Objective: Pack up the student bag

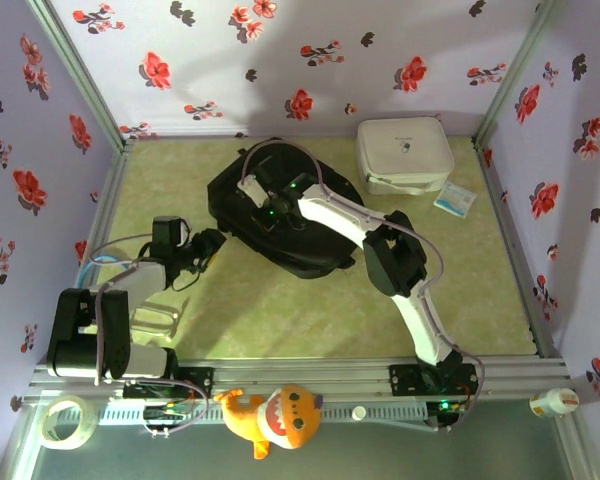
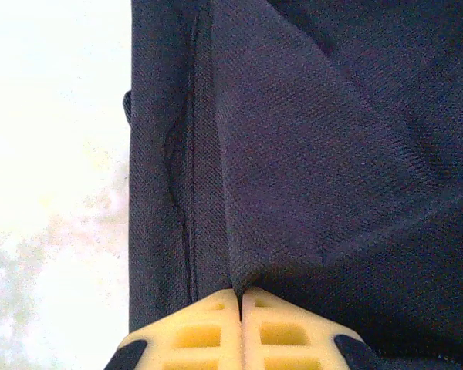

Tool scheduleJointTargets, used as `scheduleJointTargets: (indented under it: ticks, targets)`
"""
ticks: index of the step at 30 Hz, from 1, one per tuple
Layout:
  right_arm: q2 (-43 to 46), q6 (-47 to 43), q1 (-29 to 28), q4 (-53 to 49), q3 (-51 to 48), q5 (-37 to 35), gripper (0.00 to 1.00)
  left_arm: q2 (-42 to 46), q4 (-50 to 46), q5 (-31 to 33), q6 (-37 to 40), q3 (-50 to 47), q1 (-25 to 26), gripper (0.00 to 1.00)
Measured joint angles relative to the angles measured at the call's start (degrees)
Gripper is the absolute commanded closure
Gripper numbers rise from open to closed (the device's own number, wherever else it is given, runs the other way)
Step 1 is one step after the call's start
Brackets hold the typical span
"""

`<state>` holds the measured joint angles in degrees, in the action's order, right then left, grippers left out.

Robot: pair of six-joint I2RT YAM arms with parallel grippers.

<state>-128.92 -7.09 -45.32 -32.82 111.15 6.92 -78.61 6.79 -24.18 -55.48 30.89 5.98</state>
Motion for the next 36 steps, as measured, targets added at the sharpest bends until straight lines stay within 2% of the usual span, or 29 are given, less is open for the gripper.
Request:
scheduleJointTargets:
  ticks: [8,14,25,28,32,36]
  targets:
    - [6.4,4.85,0.22,8.61,-9.22,-2.84,1.0,0.0,0.68,-2.4,0.13,1.25,1.81,0.43]
    - [9.25,8.24,1.6,10.67,-11.54,-3.17,0.98,-1.01,3.93,-4.09,0.09,4.24,5.18,0.43]
    - [9.25,13.07,4.66,12.68,-12.63,-0.74,0.87,-5.55,8.11,-4.61,-1.2,8.94,8.44,0.43]
    - [9.25,13.84,5.92,13.27,-12.72,0.26,0.88,-6.8,8.63,-4.61,-1.22,9.92,8.87,0.43]
    - [9.25,15.02,7.06,13.79,-12.72,1.03,0.96,-7.98,8.66,-4.59,-1.22,10.54,9.03,0.43]
    - [9.25,15.3,7.43,14.4,-12.72,1.22,0.99,-9.31,8.68,-4.57,-1.22,11.67,9.4,0.43]
